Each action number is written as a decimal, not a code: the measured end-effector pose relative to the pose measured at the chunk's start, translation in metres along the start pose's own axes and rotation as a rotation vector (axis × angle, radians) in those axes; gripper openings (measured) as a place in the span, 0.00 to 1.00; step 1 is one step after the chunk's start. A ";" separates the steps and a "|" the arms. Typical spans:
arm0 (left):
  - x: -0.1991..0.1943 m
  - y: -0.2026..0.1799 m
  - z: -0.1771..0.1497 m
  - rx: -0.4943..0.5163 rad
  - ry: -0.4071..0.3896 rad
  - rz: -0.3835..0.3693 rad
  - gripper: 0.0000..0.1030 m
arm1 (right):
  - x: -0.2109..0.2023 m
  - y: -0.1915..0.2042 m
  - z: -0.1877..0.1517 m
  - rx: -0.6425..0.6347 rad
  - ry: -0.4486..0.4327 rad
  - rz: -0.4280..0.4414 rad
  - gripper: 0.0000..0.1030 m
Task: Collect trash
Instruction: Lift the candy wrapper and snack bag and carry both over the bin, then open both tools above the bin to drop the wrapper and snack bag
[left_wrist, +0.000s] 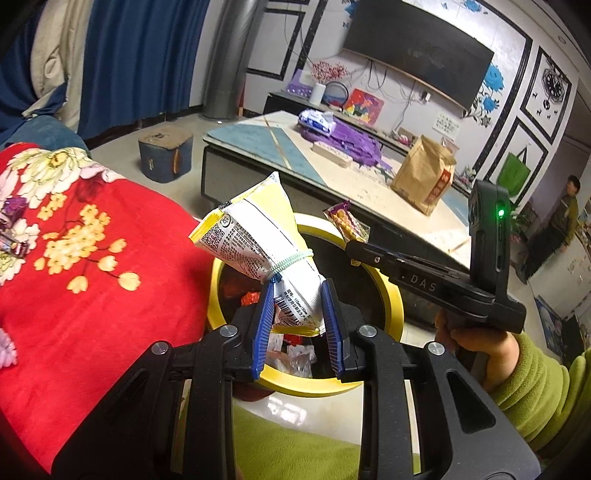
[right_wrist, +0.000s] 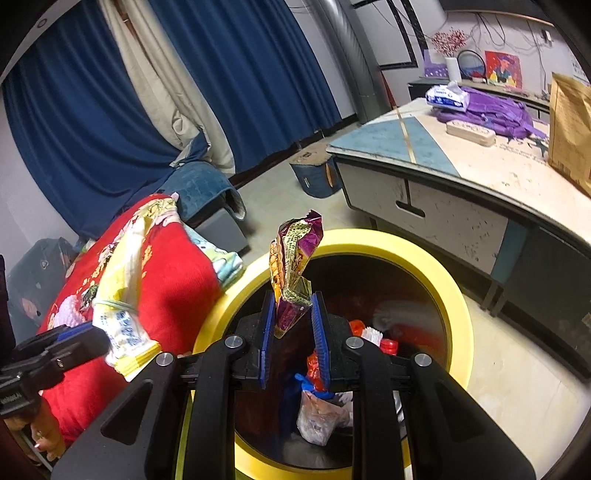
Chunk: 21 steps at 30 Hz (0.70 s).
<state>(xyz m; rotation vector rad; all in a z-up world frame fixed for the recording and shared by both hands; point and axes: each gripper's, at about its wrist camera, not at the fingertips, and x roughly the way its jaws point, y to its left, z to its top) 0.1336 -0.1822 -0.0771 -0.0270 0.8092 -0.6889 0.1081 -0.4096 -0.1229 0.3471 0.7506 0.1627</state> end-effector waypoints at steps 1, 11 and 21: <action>0.004 0.000 -0.001 0.003 0.010 -0.002 0.19 | 0.001 -0.002 -0.001 0.006 0.004 -0.002 0.20; 0.030 0.002 0.000 0.004 0.064 -0.003 0.23 | 0.005 -0.017 -0.005 0.066 0.017 -0.010 0.32; 0.010 0.023 0.002 -0.107 0.007 -0.004 0.84 | 0.002 -0.023 -0.004 0.104 0.002 -0.027 0.51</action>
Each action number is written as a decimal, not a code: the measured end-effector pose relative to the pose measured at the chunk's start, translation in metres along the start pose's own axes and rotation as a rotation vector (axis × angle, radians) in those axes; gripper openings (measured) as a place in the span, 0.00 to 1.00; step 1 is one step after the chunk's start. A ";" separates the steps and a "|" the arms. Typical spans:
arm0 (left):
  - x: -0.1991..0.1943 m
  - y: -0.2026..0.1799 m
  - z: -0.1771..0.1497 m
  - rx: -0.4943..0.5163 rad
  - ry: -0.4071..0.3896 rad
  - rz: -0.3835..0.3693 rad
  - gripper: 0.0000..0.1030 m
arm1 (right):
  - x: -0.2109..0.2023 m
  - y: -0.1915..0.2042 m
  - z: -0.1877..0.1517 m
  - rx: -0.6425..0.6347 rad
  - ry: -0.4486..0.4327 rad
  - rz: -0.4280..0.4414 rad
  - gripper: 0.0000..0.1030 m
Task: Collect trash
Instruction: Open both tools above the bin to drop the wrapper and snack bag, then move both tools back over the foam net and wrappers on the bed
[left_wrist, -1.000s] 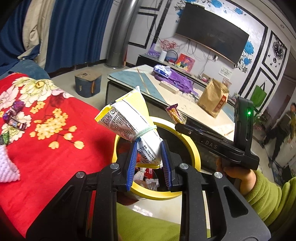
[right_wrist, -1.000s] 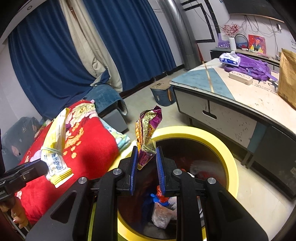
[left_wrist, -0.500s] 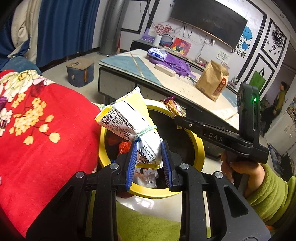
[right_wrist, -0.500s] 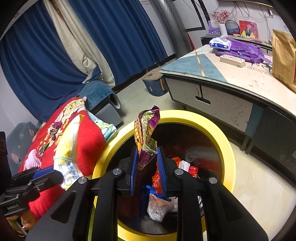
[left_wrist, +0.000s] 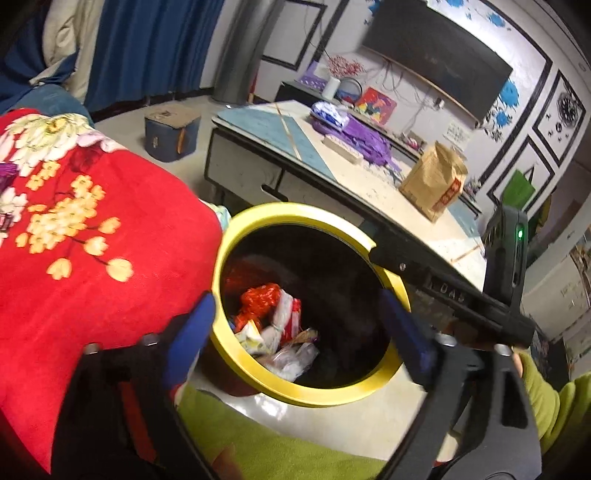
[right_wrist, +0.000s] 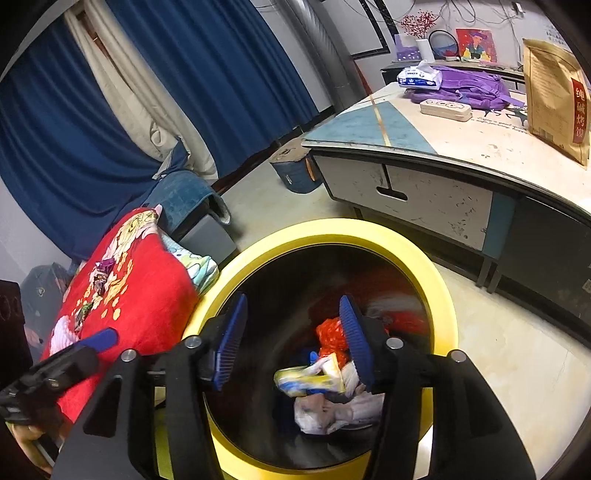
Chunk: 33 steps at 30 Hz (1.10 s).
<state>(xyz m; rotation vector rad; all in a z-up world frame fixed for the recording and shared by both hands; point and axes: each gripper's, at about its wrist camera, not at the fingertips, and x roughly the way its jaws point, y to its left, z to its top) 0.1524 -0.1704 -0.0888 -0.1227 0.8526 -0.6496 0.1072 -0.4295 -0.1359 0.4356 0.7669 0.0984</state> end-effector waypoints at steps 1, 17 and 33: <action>-0.004 0.001 0.001 -0.002 -0.012 0.007 0.85 | -0.001 0.001 0.000 -0.003 -0.004 0.001 0.52; -0.074 0.026 0.003 -0.065 -0.177 0.178 0.89 | -0.009 0.047 0.002 -0.107 -0.029 0.058 0.61; -0.173 0.078 -0.008 -0.200 -0.382 0.349 0.89 | -0.018 0.174 0.024 -0.352 -0.077 0.184 0.76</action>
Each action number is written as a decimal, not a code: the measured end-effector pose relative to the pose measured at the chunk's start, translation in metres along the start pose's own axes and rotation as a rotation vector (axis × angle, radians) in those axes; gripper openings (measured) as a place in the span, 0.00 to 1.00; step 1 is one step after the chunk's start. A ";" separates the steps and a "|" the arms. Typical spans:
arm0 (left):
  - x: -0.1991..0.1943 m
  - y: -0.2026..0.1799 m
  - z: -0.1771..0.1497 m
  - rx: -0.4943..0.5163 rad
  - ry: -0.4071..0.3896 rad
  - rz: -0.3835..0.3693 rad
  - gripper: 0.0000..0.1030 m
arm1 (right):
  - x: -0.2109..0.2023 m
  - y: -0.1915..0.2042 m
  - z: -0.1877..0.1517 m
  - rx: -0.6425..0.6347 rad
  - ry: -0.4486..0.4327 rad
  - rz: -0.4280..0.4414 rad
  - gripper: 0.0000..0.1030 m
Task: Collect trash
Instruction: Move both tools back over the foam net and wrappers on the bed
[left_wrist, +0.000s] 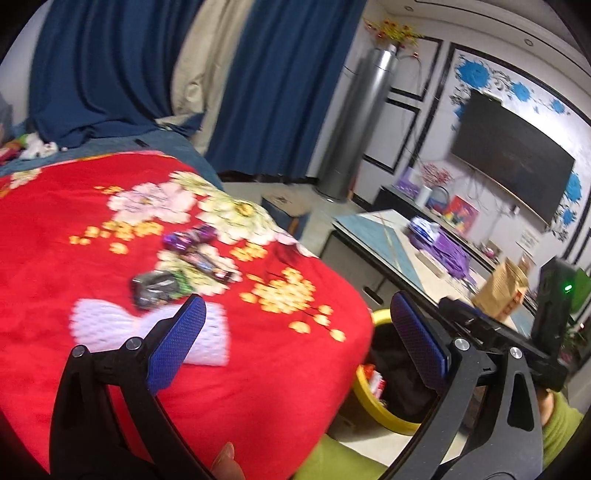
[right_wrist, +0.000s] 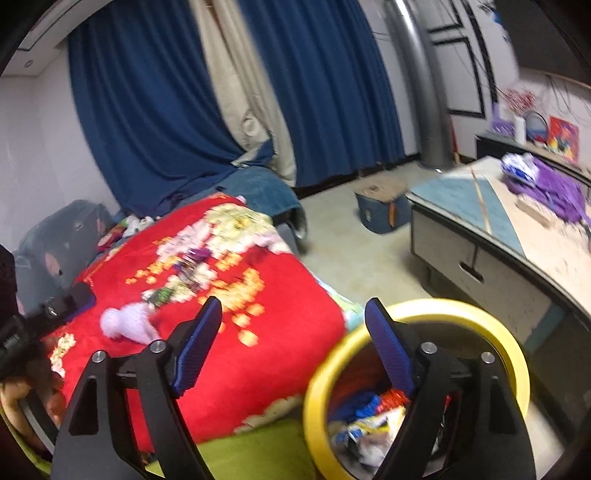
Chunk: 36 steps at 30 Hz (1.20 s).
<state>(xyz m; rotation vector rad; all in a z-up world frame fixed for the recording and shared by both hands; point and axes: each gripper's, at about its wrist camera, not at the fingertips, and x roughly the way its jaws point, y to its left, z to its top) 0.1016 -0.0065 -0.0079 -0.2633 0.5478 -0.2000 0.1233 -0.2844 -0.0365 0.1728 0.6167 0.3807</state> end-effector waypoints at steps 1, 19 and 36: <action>-0.004 0.005 0.002 -0.009 -0.008 0.012 0.89 | 0.001 0.005 0.004 -0.007 -0.007 0.009 0.78; -0.065 0.078 0.028 -0.099 -0.143 0.173 0.89 | 0.035 0.098 0.051 -0.114 -0.037 0.126 0.85; -0.082 0.137 0.027 -0.232 -0.140 0.260 0.89 | 0.080 0.181 0.046 -0.237 0.039 0.246 0.86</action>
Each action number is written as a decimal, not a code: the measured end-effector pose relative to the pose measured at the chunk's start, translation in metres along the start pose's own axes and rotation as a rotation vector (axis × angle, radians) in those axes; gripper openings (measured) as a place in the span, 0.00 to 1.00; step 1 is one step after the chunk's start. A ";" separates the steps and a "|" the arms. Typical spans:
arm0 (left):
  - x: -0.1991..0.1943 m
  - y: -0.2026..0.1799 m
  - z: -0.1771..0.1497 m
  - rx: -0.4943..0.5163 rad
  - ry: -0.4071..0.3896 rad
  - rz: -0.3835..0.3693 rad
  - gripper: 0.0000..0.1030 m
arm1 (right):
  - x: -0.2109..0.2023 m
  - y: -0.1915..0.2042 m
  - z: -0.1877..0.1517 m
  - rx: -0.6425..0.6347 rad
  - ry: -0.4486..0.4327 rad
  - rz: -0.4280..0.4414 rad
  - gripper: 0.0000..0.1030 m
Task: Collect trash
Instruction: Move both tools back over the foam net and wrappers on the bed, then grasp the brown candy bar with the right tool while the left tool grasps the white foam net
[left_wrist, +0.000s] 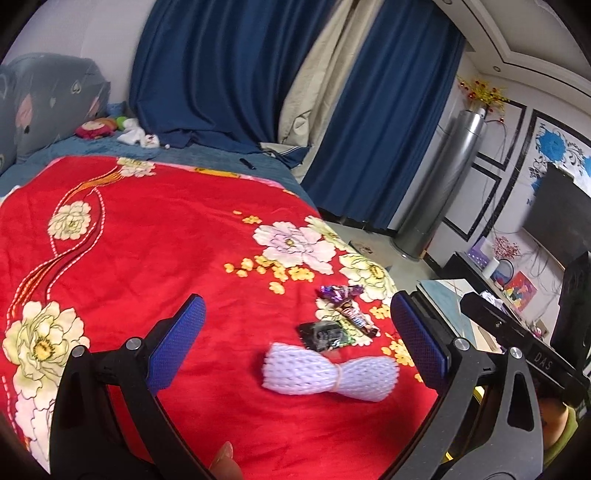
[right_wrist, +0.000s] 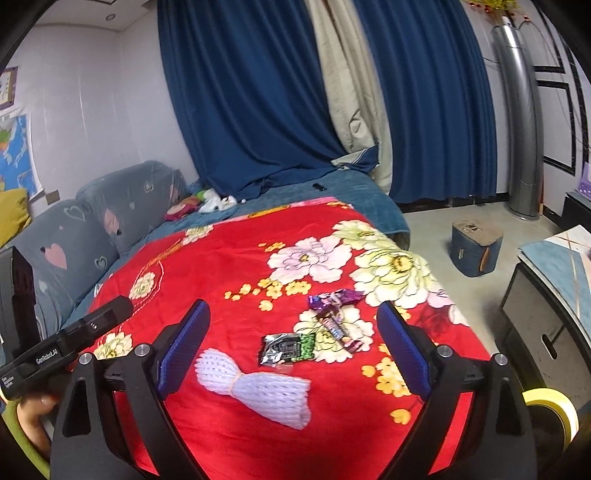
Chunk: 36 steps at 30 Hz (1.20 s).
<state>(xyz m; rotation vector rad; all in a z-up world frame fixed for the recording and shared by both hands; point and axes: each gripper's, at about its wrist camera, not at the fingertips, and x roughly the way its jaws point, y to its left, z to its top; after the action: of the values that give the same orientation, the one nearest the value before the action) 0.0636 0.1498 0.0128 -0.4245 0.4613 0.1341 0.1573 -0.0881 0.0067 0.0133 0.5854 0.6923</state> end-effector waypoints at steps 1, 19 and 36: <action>0.001 0.002 0.000 -0.008 0.004 0.003 0.89 | 0.002 0.000 -0.001 -0.003 0.005 0.005 0.86; 0.051 0.048 -0.031 -0.118 0.173 0.059 0.89 | 0.068 -0.001 -0.016 -0.045 0.140 -0.010 0.86; 0.080 0.033 -0.061 -0.141 0.280 -0.066 0.89 | 0.140 -0.065 -0.024 0.017 0.286 -0.056 0.57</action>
<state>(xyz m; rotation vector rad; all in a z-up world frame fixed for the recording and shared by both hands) 0.1028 0.1564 -0.0852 -0.6004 0.7151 0.0426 0.2696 -0.0583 -0.0971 -0.0870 0.8634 0.6392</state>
